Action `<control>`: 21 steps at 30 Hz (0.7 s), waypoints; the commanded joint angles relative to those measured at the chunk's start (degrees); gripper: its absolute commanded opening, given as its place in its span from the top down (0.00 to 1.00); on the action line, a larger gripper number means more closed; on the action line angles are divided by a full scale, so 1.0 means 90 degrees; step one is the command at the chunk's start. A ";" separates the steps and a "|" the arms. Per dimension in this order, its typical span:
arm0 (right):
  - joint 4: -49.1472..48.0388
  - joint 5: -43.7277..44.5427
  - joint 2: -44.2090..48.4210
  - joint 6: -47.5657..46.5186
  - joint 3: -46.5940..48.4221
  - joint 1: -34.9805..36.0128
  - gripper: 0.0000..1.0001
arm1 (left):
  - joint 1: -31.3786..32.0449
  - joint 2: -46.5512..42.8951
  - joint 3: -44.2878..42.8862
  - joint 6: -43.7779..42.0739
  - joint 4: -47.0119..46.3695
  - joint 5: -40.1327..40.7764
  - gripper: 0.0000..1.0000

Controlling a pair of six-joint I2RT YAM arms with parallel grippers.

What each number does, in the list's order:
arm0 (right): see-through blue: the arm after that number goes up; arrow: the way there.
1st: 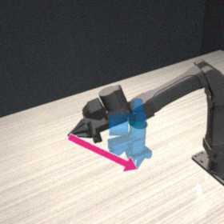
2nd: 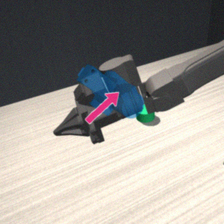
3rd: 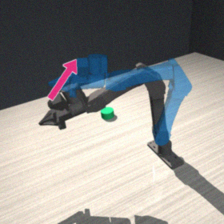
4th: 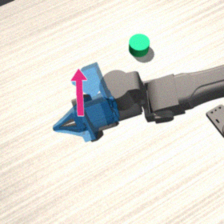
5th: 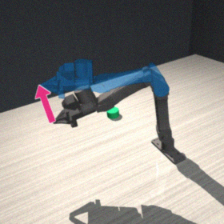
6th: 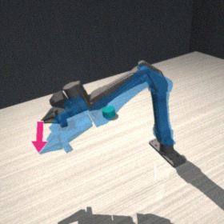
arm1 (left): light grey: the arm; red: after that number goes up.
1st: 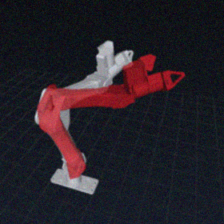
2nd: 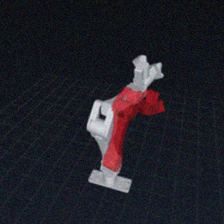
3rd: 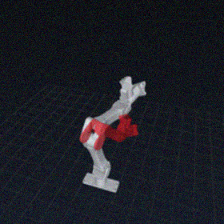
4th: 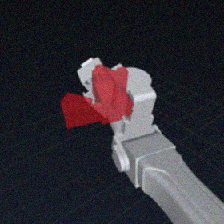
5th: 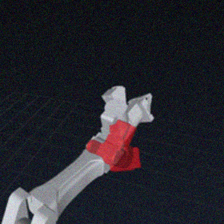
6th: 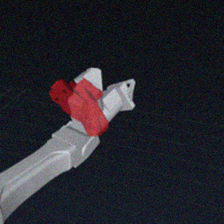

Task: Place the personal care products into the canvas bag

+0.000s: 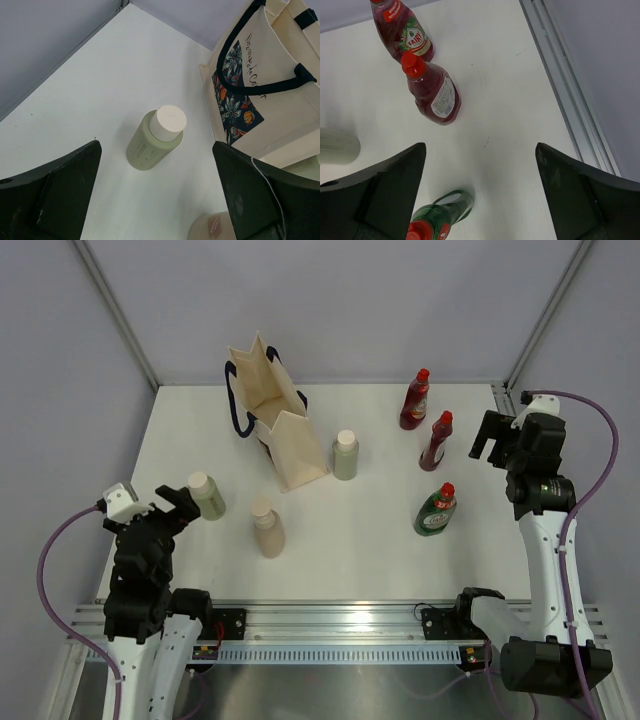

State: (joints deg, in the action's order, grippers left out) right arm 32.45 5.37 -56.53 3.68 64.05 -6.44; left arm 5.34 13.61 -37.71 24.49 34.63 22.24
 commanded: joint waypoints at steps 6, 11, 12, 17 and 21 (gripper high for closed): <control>0.1264 -0.5010 0.0227 -0.3987 0.0636 0.0022 0.00 | -0.0008 0.0216 -0.0126 0.0822 0.0594 -0.0430 0.01; 0.2029 -0.6317 0.0052 -0.4823 0.0540 0.0022 0.01 | -0.0008 0.0675 -0.0262 0.1078 0.0956 -0.0693 0.01; 0.2020 -0.6580 -0.0104 -0.4765 0.0501 0.0022 0.01 | -0.0008 0.0898 -0.0282 0.1020 0.0947 -0.0829 0.01; 0.2117 -0.7041 -0.0632 -0.4540 0.0539 0.0022 0.00 | 0.0021 0.1963 -0.0604 0.1019 0.1405 -0.0538 0.01; 0.1894 -0.7003 -0.0682 -0.4472 0.0403 0.0022 0.01 | 0.0080 0.2842 -0.0770 0.0922 0.1377 -0.0353 0.01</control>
State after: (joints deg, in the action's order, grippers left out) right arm 50.00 -53.63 -63.68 -35.38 67.68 -6.31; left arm 5.63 35.55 -41.76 32.71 46.89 17.21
